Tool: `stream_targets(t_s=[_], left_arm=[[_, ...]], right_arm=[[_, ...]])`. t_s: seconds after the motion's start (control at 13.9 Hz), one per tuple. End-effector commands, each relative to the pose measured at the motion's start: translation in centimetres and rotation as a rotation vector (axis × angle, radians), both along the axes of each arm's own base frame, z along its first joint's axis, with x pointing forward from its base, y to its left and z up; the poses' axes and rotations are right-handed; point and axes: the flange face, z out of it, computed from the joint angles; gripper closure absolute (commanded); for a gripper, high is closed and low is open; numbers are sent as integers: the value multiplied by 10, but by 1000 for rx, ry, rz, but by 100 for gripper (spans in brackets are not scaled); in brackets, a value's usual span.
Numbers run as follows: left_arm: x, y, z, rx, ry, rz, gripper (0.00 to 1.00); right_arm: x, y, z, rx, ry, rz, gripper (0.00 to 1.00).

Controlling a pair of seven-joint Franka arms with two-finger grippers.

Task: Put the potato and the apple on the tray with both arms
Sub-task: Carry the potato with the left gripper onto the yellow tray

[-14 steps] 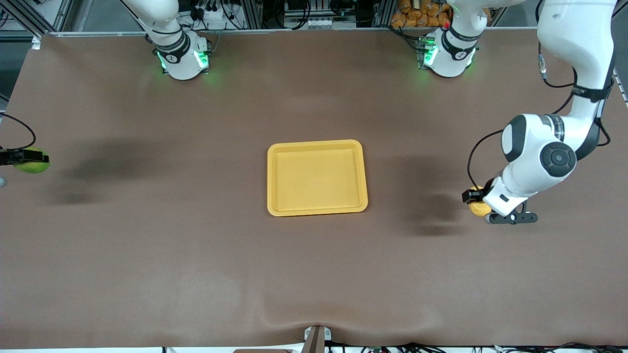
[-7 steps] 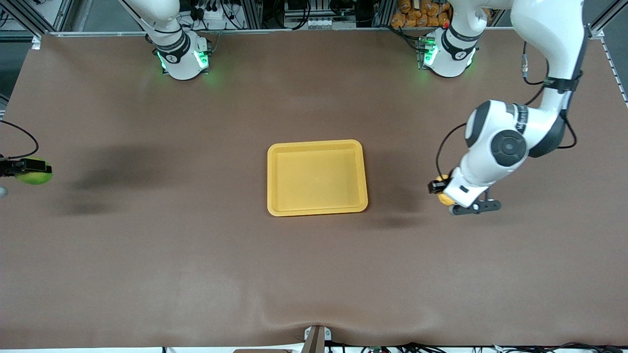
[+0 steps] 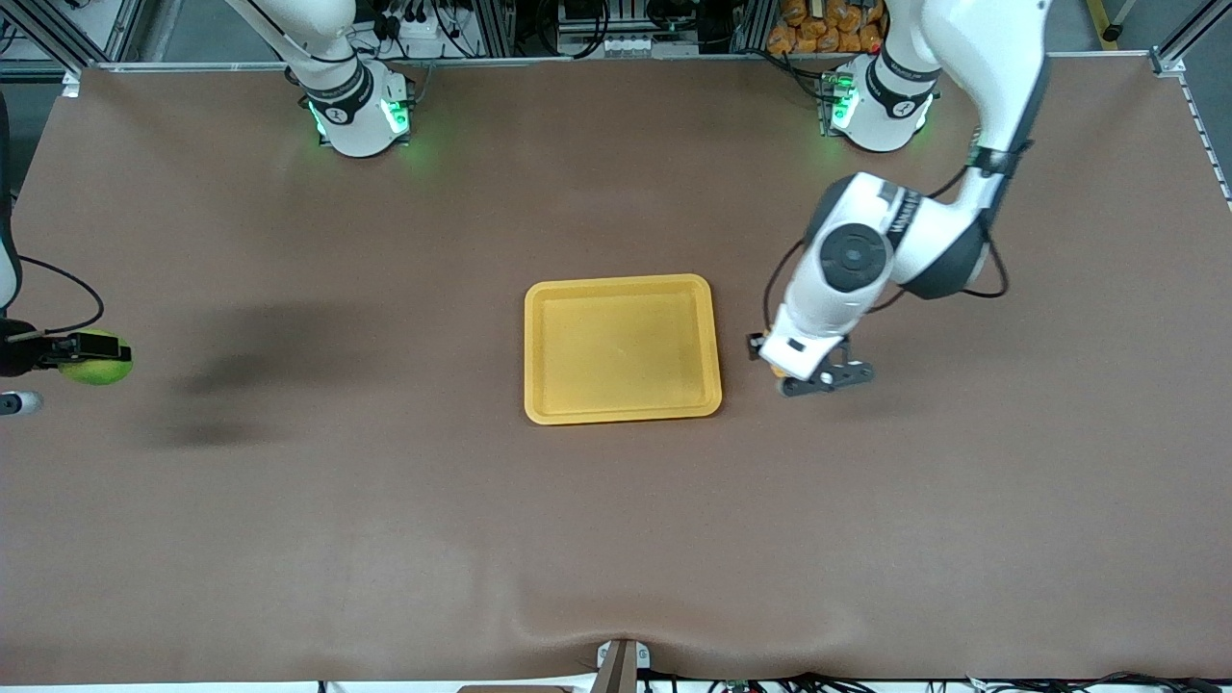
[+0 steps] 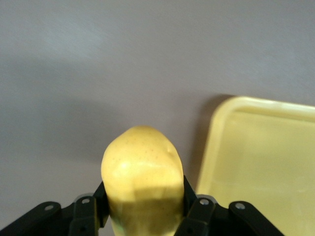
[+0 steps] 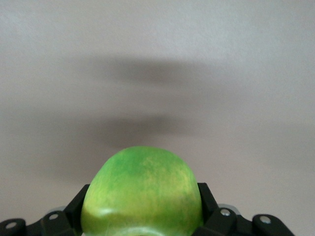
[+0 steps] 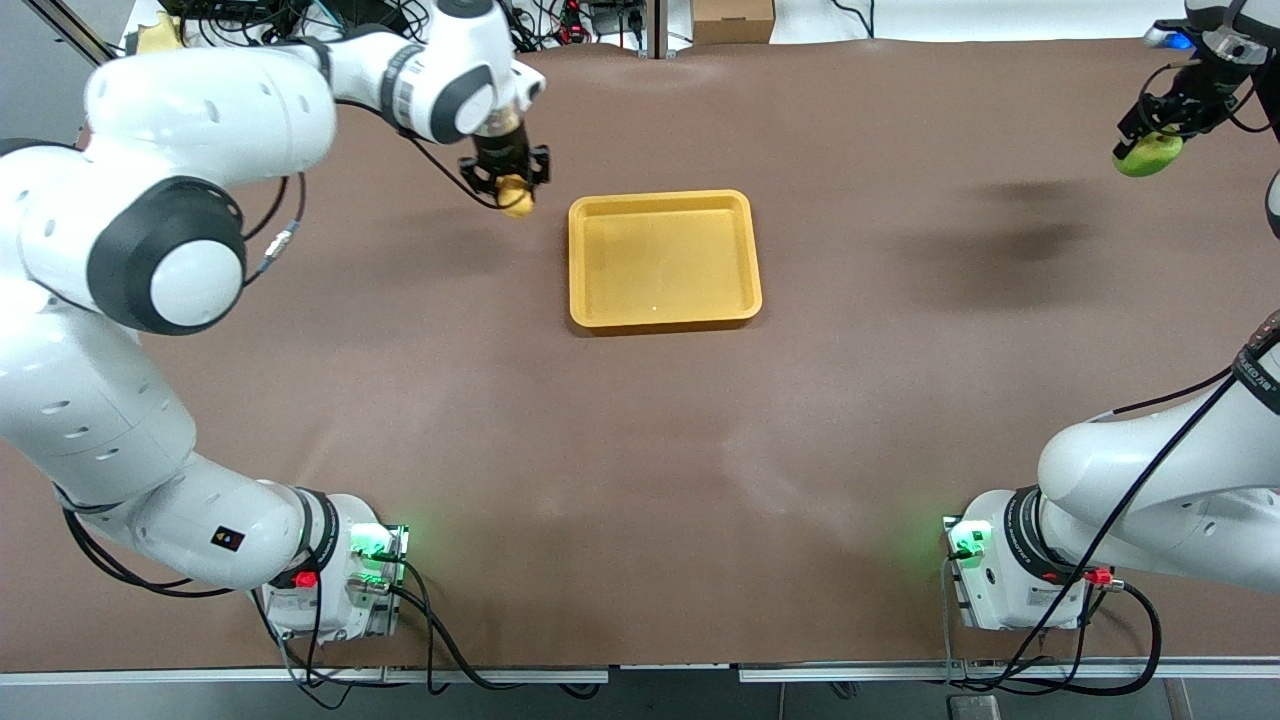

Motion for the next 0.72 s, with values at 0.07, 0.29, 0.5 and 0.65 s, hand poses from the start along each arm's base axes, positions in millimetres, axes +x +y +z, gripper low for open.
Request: stream_targets(t_s=[0.07,0.29,0.5,0.65], left_arm=[[-12,-72,-10,19,-22,39,62],[-27,-123,-27,38,-47,54,62],[-57,-154,-57,70,-26,-3,72],[-58,-151,-70,95,-21,-14,74]], right_arm=[[14,29,13,12,-6,-41,100],[20,48,12,50,-11,-74,100],[32,87,15,27,-3,-136,100],[36,105,15,19,2,-154,100]])
